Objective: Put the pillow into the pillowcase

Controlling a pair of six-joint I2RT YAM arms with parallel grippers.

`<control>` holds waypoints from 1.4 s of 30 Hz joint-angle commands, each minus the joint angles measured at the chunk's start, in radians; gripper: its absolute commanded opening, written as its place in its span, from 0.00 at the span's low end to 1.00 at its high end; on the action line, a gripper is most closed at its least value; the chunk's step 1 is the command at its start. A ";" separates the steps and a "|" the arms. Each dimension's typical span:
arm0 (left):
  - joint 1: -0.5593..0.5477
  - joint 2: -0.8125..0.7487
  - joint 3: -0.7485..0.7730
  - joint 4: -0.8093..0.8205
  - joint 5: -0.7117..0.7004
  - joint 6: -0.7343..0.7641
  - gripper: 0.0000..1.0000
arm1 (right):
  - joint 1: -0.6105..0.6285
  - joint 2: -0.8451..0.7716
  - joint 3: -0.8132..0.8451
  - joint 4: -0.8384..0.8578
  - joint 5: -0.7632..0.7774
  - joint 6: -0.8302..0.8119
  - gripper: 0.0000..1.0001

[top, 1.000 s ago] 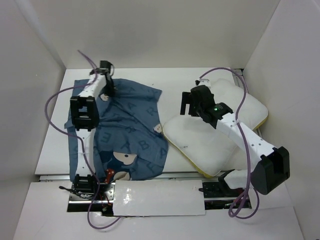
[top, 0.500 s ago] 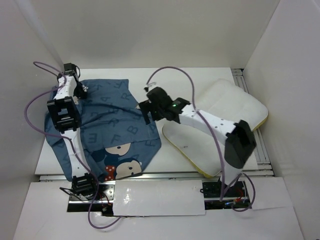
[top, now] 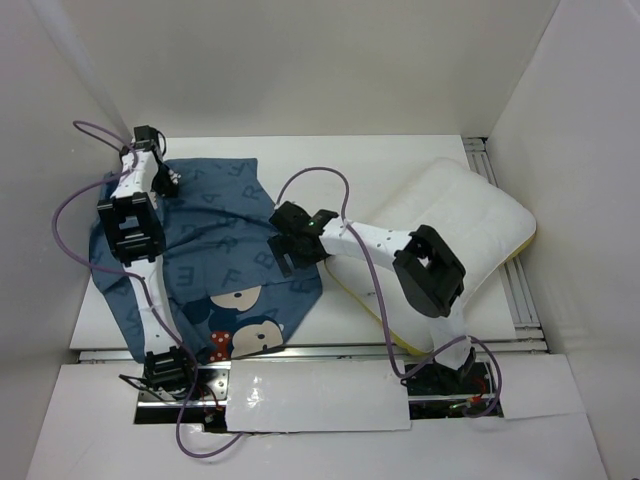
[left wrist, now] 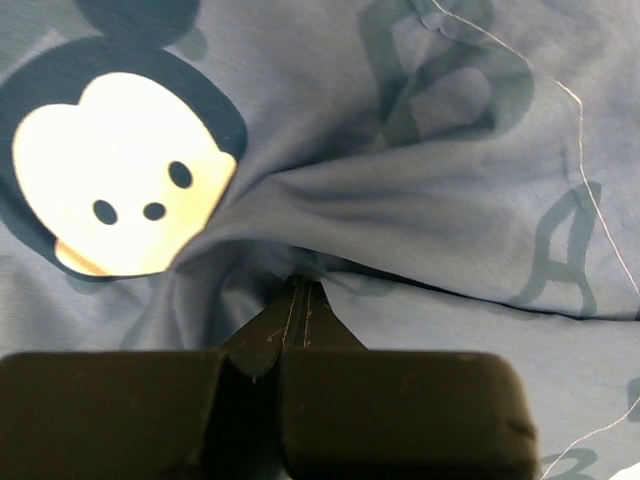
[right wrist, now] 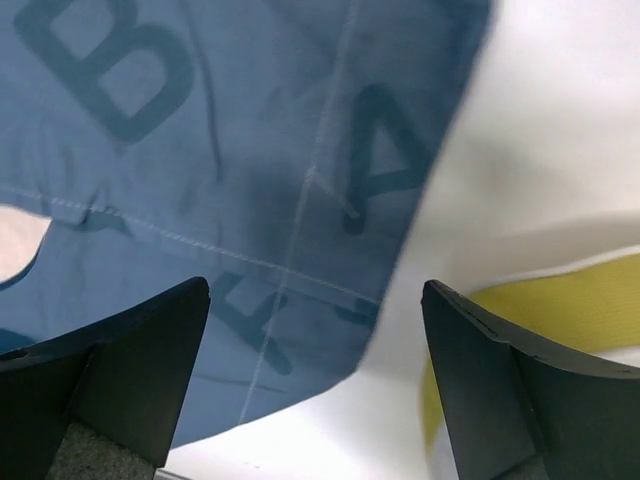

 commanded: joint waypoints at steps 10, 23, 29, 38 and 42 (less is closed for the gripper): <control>0.030 -0.093 -0.049 0.017 -0.005 -0.012 0.00 | 0.008 0.069 -0.007 0.016 -0.004 0.102 0.89; 0.048 -0.133 -0.164 0.069 0.024 -0.002 0.00 | -0.147 0.214 0.198 0.108 0.013 0.004 0.00; 0.076 -0.188 -0.254 0.058 0.065 -0.049 0.00 | -0.302 0.410 0.496 0.177 -0.046 -0.090 0.00; 0.048 -0.438 -0.635 0.104 0.128 -0.126 0.00 | -0.456 0.693 0.825 0.474 -0.101 -0.080 0.00; 0.021 -0.611 -0.805 0.124 0.154 -0.138 0.00 | -0.456 0.693 0.872 0.583 -0.096 -0.107 0.00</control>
